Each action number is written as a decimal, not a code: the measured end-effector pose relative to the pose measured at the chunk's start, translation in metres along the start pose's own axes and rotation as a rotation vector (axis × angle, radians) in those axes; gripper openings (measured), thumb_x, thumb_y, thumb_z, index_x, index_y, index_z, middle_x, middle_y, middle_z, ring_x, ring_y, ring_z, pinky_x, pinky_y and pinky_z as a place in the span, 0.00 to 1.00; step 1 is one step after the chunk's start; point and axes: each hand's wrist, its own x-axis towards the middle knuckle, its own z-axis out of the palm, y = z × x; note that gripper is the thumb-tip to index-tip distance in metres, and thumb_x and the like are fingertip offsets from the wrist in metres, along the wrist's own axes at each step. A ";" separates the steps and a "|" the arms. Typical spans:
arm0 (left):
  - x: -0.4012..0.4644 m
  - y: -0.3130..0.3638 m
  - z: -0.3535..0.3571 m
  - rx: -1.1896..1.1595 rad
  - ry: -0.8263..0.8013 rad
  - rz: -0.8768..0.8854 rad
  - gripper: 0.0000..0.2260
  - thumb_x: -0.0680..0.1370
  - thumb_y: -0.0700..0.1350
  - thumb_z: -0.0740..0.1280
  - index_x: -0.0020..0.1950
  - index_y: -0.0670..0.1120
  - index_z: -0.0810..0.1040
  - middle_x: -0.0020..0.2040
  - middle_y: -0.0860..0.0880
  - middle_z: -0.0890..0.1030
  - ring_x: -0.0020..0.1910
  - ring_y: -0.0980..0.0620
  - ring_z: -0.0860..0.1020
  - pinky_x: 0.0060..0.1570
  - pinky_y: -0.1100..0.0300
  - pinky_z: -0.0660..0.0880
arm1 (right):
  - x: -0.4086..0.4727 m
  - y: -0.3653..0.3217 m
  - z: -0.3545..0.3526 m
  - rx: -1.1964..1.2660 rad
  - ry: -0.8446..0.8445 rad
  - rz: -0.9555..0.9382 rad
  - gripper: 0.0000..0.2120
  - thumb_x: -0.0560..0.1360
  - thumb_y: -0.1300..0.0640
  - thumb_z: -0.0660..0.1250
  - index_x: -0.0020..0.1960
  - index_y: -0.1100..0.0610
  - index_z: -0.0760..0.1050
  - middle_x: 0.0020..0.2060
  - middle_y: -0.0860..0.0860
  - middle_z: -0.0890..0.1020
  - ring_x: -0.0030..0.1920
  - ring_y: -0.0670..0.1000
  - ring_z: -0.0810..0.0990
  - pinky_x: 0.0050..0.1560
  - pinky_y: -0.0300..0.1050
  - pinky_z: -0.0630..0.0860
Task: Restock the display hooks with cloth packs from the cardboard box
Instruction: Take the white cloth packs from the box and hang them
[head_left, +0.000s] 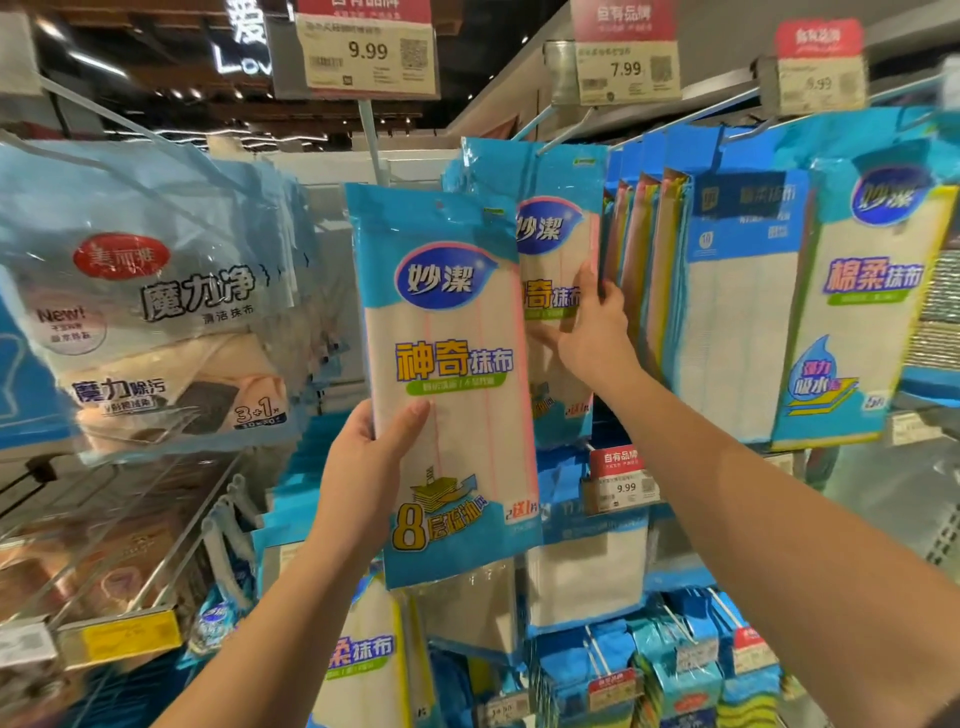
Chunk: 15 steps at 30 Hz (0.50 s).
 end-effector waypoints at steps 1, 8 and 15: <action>0.000 0.000 0.002 -0.007 -0.012 -0.008 0.07 0.80 0.49 0.69 0.57 0.52 0.79 0.50 0.51 0.87 0.48 0.47 0.86 0.50 0.43 0.82 | -0.004 0.000 -0.004 0.001 0.013 -0.013 0.44 0.76 0.42 0.69 0.81 0.51 0.46 0.78 0.58 0.52 0.76 0.60 0.56 0.74 0.59 0.59; 0.003 0.000 0.015 0.026 -0.116 0.000 0.09 0.79 0.50 0.69 0.59 0.52 0.80 0.50 0.51 0.87 0.48 0.48 0.86 0.52 0.39 0.81 | -0.023 -0.022 -0.049 0.471 0.093 -0.113 0.10 0.80 0.49 0.64 0.56 0.53 0.68 0.50 0.50 0.75 0.50 0.46 0.75 0.55 0.45 0.74; 0.002 0.003 0.032 -0.013 -0.232 0.001 0.13 0.76 0.54 0.72 0.59 0.53 0.80 0.53 0.49 0.86 0.50 0.45 0.85 0.53 0.39 0.81 | -0.013 -0.039 -0.081 0.597 0.017 -0.220 0.04 0.79 0.49 0.66 0.53 0.43 0.72 0.54 0.43 0.77 0.56 0.41 0.77 0.59 0.43 0.75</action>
